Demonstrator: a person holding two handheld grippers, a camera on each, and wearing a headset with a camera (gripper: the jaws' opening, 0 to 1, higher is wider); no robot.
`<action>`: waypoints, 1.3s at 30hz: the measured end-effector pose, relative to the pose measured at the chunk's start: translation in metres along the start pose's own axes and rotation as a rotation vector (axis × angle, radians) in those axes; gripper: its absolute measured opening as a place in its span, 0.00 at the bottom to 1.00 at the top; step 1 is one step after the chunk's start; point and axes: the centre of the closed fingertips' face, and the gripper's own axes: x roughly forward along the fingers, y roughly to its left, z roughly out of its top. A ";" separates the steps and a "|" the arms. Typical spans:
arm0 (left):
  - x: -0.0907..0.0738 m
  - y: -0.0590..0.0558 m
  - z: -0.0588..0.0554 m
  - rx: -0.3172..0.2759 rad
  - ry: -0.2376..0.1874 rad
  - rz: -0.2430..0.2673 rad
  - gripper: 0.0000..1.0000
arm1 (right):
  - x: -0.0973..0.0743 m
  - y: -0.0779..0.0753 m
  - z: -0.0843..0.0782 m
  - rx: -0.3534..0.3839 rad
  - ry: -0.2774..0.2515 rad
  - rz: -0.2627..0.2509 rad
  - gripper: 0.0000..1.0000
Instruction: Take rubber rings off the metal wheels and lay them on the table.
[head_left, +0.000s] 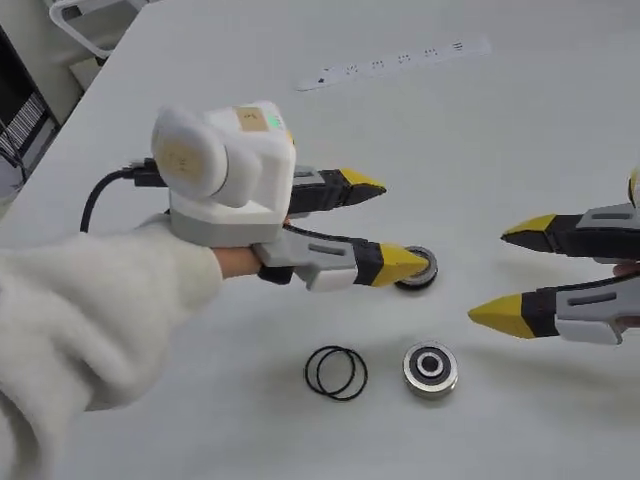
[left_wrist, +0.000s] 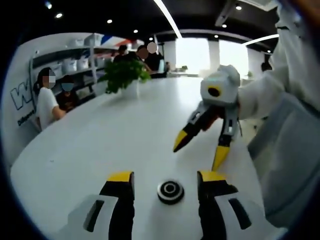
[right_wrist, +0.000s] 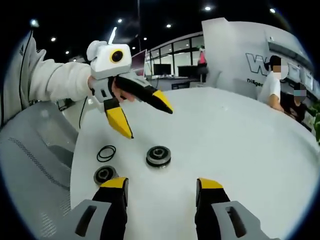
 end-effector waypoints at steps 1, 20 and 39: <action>0.003 0.001 -0.003 -0.006 0.004 -0.001 0.47 | 0.000 0.000 0.001 0.004 -0.005 0.000 0.51; 0.024 -0.005 -0.034 -0.036 0.086 -0.005 0.18 | 0.006 0.001 -0.002 0.033 0.000 0.015 0.44; 0.019 -0.025 -0.039 -0.040 0.112 -0.055 0.14 | 0.037 0.019 0.000 0.053 0.005 0.069 0.28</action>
